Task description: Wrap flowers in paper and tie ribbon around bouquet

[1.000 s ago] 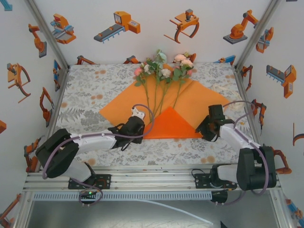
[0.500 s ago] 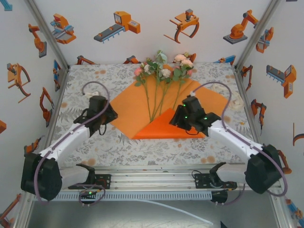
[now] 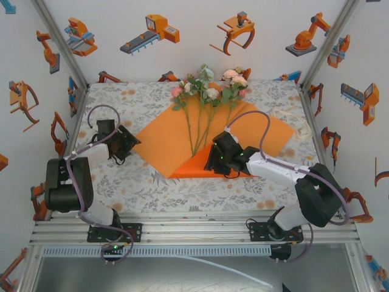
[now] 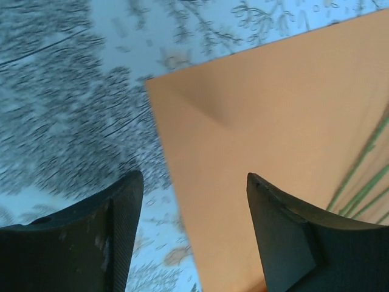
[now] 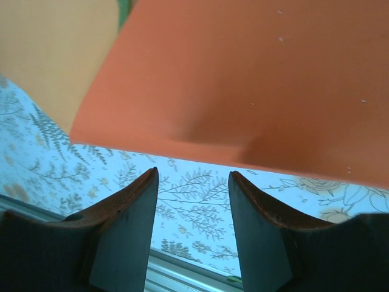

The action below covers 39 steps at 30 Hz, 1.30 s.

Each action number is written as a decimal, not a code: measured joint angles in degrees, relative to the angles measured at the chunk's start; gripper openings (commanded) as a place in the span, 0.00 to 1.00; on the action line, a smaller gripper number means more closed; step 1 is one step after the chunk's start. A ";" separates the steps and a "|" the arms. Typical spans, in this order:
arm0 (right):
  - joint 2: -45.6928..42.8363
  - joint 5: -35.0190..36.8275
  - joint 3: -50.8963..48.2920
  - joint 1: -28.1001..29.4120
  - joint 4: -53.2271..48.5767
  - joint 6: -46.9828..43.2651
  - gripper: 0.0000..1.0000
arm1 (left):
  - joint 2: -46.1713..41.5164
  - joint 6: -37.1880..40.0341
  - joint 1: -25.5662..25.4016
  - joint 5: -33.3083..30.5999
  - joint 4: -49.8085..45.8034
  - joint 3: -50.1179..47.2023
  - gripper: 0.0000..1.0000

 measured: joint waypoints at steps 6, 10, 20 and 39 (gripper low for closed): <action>1.57 1.77 -0.74 -0.02 -0.07 -0.07 0.48 | 1.49 -2.73 -4.09 7.10 11.54 -3.61 0.66; 2.62 2.84 -0.74 -0.02 -0.11 -0.07 0.48 | 1.20 -6.45 -8.90 11.34 19.15 -8.00 0.66; 2.84 3.56 -0.83 -1.97 -0.28 -0.66 0.42 | -11.54 -7.98 -18.75 7.65 13.90 -14.21 0.69; -4.24 1.42 -6.14 -4.70 0.22 -0.07 0.12 | -11.89 -4.46 -26.84 0.74 1.60 -8.92 0.12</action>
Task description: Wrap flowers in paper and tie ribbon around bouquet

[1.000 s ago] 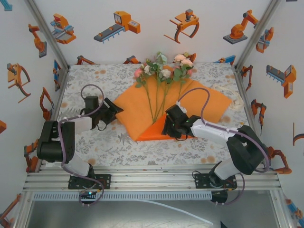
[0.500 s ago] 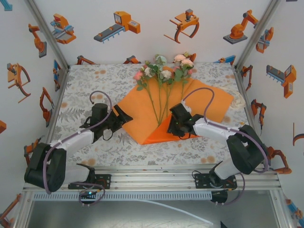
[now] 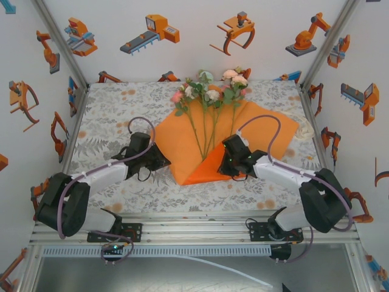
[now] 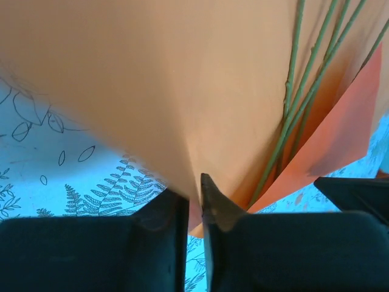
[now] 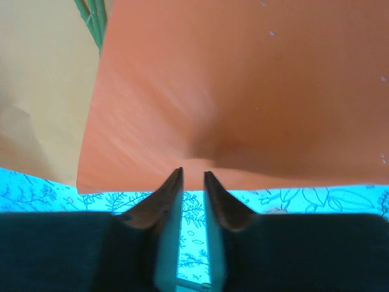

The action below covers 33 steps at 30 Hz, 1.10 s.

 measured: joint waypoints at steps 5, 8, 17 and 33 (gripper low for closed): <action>-0.22 -1.11 -2.25 0.00 0.07 0.94 0.10 | -1.33 -0.02 -0.04 -0.15 -2.03 1.42 0.07; 1.84 -1.07 -2.25 0.00 0.42 0.94 0.10 | -1.86 -0.11 -0.07 1.14 -2.58 2.45 0.02; 6.27 -2.89 -0.44 0.00 3.39 0.85 0.11 | -2.12 2.08 -2.40 5.03 -8.02 13.73 0.00; 5.53 -3.87 -0.24 -0.02 2.43 -1.92 0.24 | 14.10 5.38 -9.75 8.17 -8.57 31.54 0.00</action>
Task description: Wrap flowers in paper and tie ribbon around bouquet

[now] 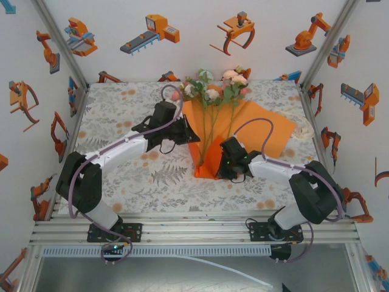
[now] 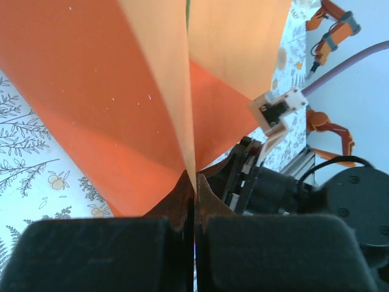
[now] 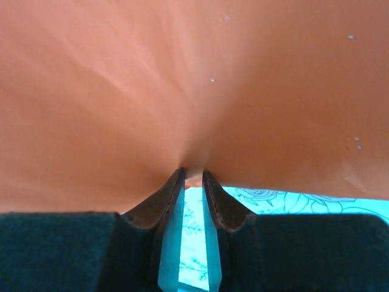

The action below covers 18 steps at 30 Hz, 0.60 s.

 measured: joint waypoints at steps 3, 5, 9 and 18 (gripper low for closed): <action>-2.86 -0.22 0.00 -0.17 -1.66 -0.28 0.24 | -1.84 2.01 0.00 -2.91 -1.55 -1.99 0.00; -5.25 -0.28 0.04 -0.26 -2.32 -0.52 0.24 | -3.48 3.34 0.07 -4.39 -3.19 -2.99 0.00; -7.76 -0.17 1.49 -0.26 -3.39 -0.92 0.23 | -6.60 5.11 0.11 -5.97 -4.83 -3.69 0.00; 1.42 -1.29 5.95 -0.48 -1.60 -1.92 0.24 | -13.60 4.48 0.22 -7.78 -6.67 -6.40 0.00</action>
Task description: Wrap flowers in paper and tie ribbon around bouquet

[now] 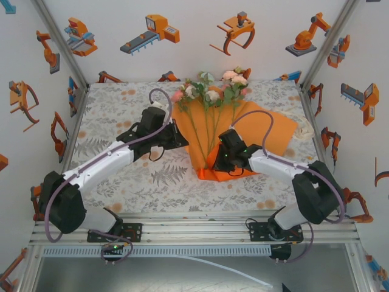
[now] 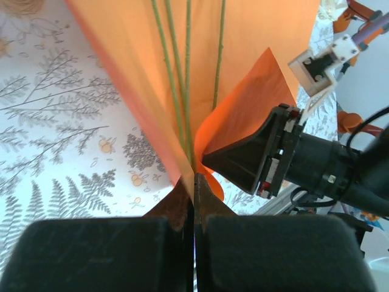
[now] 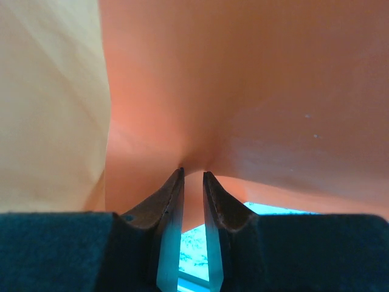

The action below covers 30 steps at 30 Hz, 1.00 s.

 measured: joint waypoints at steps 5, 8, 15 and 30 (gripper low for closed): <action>2.82 -0.09 0.00 0.00 0.28 -0.28 0.25 | -6.69 0.04 1.97 -2.14 -3.72 -1.44 0.00; 3.82 -0.26 0.00 -0.04 1.25 -0.48 0.25 | -9.49 0.04 2.51 -2.23 -4.33 -1.44 0.00; 6.10 -2.14 0.11 -0.11 3.23 -0.57 0.27 | -10.32 0.04 2.54 -1.92 -5.01 -3.15 0.00; -13.66 1.03 -0.74 -7.26 -9.44 -12.79 0.99 | -19.74 15.54 3.15 -10.01 -19.28 -3.45 0.66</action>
